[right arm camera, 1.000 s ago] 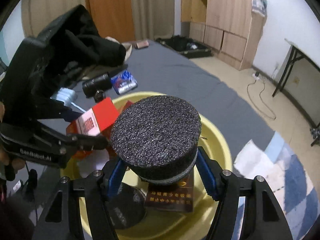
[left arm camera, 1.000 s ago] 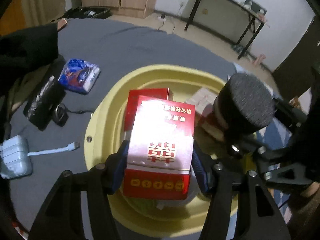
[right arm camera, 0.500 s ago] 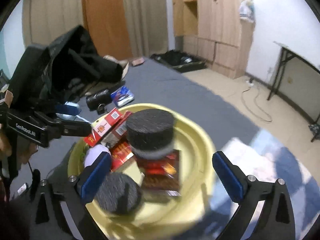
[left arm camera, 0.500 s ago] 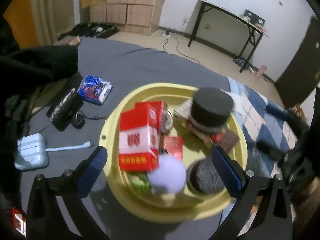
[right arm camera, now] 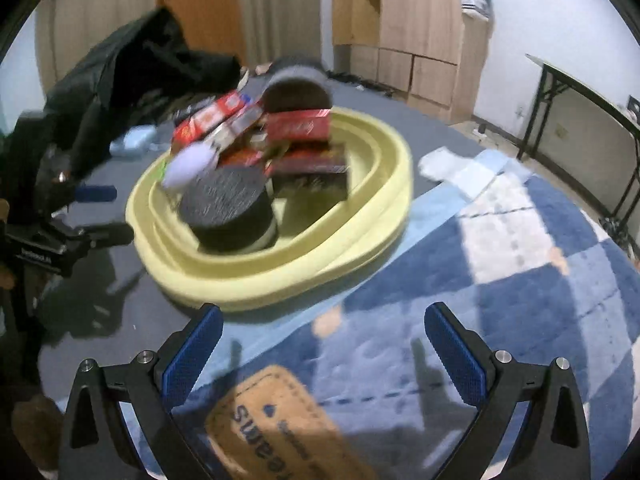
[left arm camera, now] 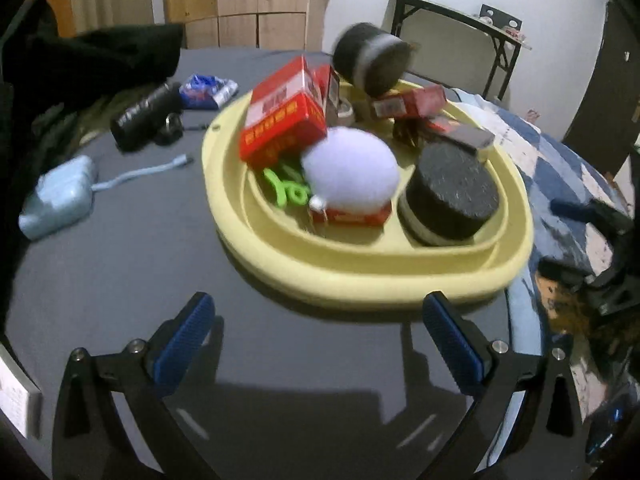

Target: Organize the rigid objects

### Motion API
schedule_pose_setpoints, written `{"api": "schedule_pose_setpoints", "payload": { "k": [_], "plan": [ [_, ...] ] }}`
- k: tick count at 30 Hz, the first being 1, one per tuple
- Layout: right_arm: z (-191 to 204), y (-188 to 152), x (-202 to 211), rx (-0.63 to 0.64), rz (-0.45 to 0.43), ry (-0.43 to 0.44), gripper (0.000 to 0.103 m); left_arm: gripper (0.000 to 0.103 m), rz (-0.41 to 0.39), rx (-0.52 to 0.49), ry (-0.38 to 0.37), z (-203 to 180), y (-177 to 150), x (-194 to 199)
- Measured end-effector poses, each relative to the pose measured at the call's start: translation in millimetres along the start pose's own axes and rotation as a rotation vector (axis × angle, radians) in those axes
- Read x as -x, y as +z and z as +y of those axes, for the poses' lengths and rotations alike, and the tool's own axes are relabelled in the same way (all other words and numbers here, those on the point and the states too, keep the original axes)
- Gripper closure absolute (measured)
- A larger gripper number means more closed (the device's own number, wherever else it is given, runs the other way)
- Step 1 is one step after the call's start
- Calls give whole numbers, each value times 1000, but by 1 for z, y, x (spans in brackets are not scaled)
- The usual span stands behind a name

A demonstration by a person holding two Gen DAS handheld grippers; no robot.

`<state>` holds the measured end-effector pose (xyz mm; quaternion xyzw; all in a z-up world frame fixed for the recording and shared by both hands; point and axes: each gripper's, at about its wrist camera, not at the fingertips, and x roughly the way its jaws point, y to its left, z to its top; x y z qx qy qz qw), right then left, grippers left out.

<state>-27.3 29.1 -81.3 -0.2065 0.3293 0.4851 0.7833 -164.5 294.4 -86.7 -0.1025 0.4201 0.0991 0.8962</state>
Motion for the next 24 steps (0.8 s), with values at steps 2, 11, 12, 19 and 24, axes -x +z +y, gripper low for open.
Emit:
{"api": "schedule_pose_setpoints", "payload": {
  "k": [2,11,12,19,24],
  "plan": [
    [2,-5,-6,2,14,6,0,0,-5,-10,-3,-4,-6,-3],
    [18,9,-40,-17,63,-73,0,0,53,-23,84,-13,-5,-30],
    [21,11,-44,-11,67,-90,0,0,56,-22,89,-14,-4,-32],
    [30,17,-59,-55,68,-124,0,0,34,22,118,-24,0,-38],
    [36,16,-62,-55,68,-142,0,0,25,19,124,-32,4,-45]
  ]
}}
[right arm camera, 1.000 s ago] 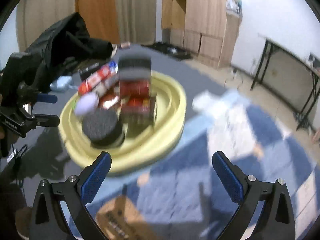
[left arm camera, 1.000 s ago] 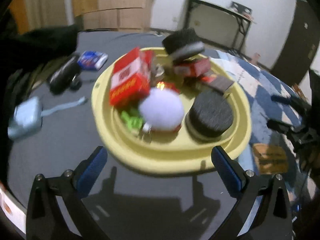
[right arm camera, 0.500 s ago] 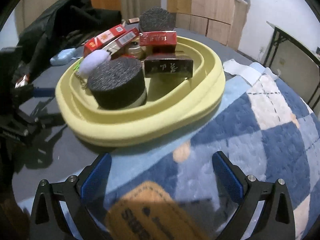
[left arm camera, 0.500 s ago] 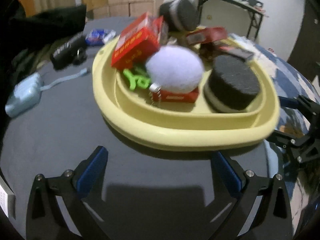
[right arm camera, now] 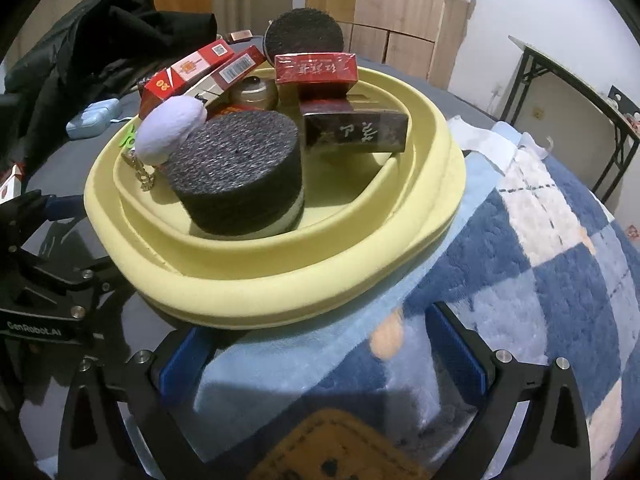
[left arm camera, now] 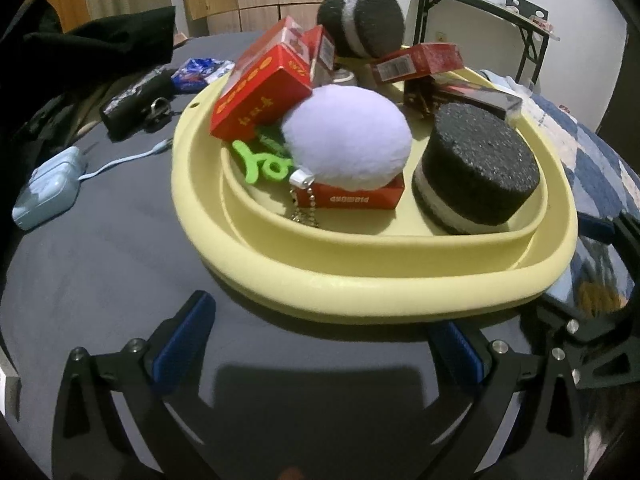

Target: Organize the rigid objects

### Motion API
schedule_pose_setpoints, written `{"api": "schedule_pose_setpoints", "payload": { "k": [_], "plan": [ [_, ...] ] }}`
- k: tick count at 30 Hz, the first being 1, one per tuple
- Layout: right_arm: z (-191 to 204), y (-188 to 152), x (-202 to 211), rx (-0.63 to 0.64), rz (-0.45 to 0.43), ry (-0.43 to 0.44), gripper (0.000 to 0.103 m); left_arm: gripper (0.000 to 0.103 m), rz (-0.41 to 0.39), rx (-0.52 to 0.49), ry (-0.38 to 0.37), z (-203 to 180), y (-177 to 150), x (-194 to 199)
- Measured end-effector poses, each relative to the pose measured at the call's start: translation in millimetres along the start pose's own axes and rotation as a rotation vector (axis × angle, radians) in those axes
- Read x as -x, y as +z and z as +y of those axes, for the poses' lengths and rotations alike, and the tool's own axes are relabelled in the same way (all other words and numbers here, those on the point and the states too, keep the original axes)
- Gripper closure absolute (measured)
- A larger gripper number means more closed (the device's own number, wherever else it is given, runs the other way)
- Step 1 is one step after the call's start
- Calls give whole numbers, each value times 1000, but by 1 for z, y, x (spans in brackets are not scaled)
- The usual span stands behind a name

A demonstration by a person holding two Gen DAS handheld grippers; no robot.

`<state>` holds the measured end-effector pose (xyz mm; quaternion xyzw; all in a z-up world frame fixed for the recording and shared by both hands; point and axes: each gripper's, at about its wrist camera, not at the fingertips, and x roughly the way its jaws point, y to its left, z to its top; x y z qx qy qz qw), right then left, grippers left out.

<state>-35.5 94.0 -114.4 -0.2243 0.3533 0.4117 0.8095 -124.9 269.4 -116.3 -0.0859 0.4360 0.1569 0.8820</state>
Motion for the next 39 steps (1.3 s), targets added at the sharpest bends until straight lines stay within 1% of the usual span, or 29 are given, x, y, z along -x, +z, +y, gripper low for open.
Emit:
{"api": "schedule_pose_setpoints", "payload": {
  "k": [4,8,39],
  "plan": [
    [5,0,0,-11,2,-17,0,0,-6,5,-5,0,-1,1],
    [-1,-3,1,-33,-2,15,0,0,-9,5,-2,-2,-2,2],
    [1,-3,1,-31,-2,11,0,0,-9,5,-1,-3,-3,1]
  ]
}}
